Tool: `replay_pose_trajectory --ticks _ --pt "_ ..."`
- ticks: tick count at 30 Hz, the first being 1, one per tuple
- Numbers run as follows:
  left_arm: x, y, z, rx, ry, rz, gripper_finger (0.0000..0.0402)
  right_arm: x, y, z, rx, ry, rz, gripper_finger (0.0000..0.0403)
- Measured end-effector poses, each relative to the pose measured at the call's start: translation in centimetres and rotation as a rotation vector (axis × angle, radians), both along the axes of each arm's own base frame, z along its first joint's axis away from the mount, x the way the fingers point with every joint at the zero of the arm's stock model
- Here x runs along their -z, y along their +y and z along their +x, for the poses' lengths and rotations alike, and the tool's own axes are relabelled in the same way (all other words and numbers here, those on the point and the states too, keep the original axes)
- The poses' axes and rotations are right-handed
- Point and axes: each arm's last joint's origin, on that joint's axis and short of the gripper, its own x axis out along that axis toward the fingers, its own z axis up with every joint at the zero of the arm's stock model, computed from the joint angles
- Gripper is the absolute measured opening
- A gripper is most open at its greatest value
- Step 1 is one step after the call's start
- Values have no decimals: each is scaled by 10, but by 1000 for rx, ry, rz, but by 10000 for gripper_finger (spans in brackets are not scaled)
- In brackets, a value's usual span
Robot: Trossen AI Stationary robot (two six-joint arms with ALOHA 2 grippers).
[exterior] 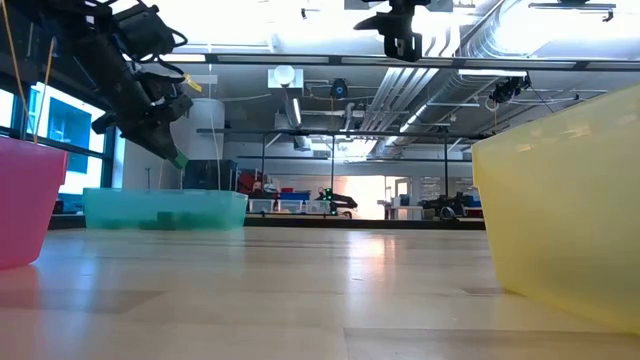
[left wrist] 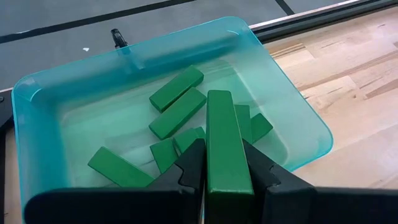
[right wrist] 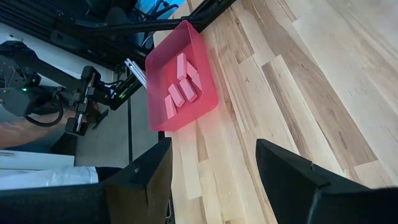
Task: Sort blocks
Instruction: Put the green block into the green bin, then return to Home Position
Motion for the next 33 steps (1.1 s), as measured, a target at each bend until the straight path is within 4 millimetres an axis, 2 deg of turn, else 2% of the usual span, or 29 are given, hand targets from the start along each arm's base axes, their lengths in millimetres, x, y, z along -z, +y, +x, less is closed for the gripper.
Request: replay_pose_trajectory --ticks 17,33 --pt "0 0 0 0 -1 -1 48 0 0 0 0 0 0 199" --pt "0 0 0 -5 2 4 141 0 0 0 0 0 0 199"
